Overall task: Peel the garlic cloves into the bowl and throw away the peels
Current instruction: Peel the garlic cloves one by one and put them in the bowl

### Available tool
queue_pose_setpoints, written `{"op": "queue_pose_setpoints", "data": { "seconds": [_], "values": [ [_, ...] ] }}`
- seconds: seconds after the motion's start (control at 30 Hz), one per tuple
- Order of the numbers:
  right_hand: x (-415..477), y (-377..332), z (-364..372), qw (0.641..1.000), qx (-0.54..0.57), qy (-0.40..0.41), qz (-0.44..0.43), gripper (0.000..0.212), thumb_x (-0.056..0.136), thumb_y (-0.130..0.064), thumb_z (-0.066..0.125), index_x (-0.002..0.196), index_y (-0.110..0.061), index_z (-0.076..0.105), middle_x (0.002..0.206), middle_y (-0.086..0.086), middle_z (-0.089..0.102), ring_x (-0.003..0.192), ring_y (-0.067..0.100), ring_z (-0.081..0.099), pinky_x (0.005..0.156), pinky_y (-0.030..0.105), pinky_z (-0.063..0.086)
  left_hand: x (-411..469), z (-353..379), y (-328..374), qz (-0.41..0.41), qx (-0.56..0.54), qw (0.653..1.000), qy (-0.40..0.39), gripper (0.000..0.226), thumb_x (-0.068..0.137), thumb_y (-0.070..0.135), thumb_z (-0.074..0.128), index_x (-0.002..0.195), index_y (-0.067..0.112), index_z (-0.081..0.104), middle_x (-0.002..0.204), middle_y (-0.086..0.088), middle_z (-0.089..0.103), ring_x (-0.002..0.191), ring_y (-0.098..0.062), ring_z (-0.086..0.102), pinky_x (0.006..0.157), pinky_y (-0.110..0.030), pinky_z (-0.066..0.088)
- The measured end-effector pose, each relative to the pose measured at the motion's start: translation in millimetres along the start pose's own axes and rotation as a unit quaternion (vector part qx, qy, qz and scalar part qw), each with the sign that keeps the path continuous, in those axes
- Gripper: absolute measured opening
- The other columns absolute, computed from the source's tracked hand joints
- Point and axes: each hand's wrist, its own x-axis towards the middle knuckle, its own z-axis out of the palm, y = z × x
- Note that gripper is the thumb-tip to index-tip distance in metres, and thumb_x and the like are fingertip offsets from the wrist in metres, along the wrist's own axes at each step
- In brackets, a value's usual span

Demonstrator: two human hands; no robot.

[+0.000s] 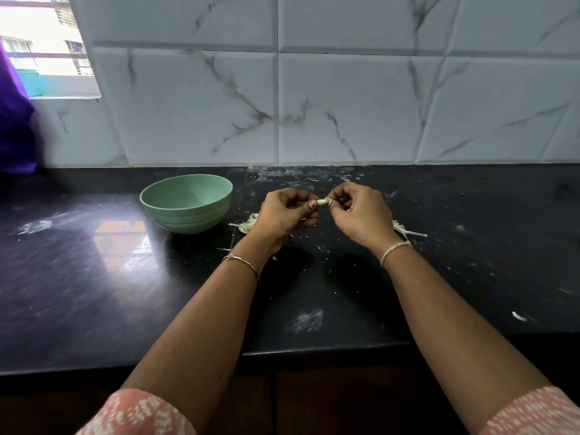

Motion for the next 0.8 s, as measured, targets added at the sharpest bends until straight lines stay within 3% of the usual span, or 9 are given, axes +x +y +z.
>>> {"op": "queue_pose_setpoints", "data": {
  "seconds": [0.23, 0.4, 0.53, 0.63, 0.7, 0.8],
  "values": [
    [1, 0, 2, 0.999, 0.036, -0.010, 0.015, 0.012, 0.086, -0.023, 0.067, 0.078, -0.031, 0.063, 0.070, -0.015, 0.063, 0.071, 0.010, 0.063, 0.066, 0.030, 0.053, 0, -2, 1, 0.010, -0.006, 1.000, -0.011, 0.008, 0.090, -0.006, 0.060, 0.094, -0.001, 0.064, 0.076, -0.009, 0.062, 0.063, -0.006, 0.065, 0.064, -0.021, 0.059],
    [5, 4, 8, 0.976, 0.202, -0.038, 0.075, 0.023, 0.085, -0.007, 0.070, 0.072, -0.026, 0.064, 0.070, -0.005, 0.065, 0.067, 0.013, 0.062, 0.068, 0.034, 0.055, -5, 4, 5, 0.010, -0.024, 0.998, -0.057, 0.010, 0.089, -0.004, 0.062, 0.090, 0.004, 0.067, 0.078, -0.003, 0.069, 0.068, -0.007, 0.068, 0.073, -0.025, 0.058],
    [3, -2, 5, 0.953, 0.282, -0.051, 0.096, 0.019, 0.088, -0.004, 0.067, 0.077, -0.018, 0.063, 0.069, 0.001, 0.063, 0.049, 0.000, 0.057, 0.054, 0.015, 0.046, -3, 1, 8, 0.015, -0.056, 0.998, -0.021, 0.008, 0.088, -0.005, 0.063, 0.091, 0.002, 0.067, 0.077, -0.005, 0.067, 0.066, -0.007, 0.066, 0.068, -0.023, 0.059],
    [5, 5, 5, 0.983, 0.166, -0.004, 0.081, 0.015, 0.089, -0.019, 0.069, 0.076, -0.025, 0.064, 0.074, -0.006, 0.067, 0.065, 0.010, 0.066, 0.065, 0.030, 0.055, 0, -2, 7, 0.020, -0.066, 0.998, 0.006, 0.010, 0.086, -0.006, 0.065, 0.089, 0.003, 0.068, 0.079, -0.009, 0.063, 0.064, -0.009, 0.065, 0.065, -0.023, 0.059],
    [3, 8, 0, 0.997, 0.021, 0.005, 0.071, 0.007, 0.092, -0.028, 0.064, 0.086, -0.027, 0.067, 0.083, -0.009, 0.066, 0.079, 0.014, 0.064, 0.067, 0.030, 0.049, -1, -1, 5, 0.018, -0.059, 0.998, 0.006, 0.012, 0.086, -0.007, 0.065, 0.089, 0.004, 0.068, 0.080, -0.010, 0.060, 0.067, -0.011, 0.064, 0.065, -0.024, 0.059],
    [4, 16, -11, 0.991, -0.110, 0.018, 0.077, 0.018, 0.098, -0.029, 0.056, 0.106, -0.025, 0.071, 0.109, 0.000, 0.060, 0.098, 0.022, 0.060, 0.071, 0.029, 0.040, -1, 0, 2, 0.006, -0.043, 0.999, 0.008, 0.013, 0.086, -0.007, 0.065, 0.093, 0.004, 0.068, 0.083, -0.010, 0.062, 0.071, -0.012, 0.063, 0.069, -0.027, 0.061]
  ]
}}
